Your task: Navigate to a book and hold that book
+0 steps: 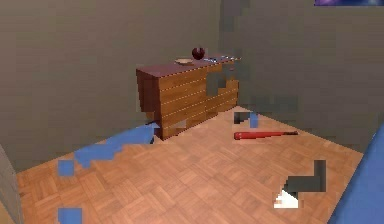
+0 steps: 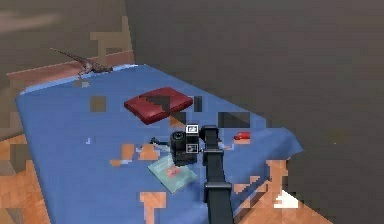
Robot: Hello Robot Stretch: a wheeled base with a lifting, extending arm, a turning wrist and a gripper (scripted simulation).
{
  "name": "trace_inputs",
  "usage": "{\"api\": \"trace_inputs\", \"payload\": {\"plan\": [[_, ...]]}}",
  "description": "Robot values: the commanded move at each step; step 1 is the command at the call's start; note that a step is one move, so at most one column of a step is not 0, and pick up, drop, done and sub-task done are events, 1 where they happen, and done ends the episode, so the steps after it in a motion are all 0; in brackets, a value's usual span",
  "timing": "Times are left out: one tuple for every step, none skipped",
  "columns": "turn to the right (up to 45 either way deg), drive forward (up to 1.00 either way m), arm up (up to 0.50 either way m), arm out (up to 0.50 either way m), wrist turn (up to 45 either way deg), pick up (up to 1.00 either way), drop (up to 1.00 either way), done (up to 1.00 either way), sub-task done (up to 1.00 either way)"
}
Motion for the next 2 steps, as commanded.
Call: {"api": "trace_inputs", "payload": {"plan": [[0.0, 0.00, -0.30, 0.00, 0.0, 0.00, 0.00, 0.00, 0.00], [0.0, 0.00, 0.00, 0.00, 0.0, 1.00, 0.00, 0.00, 0.00]]}}
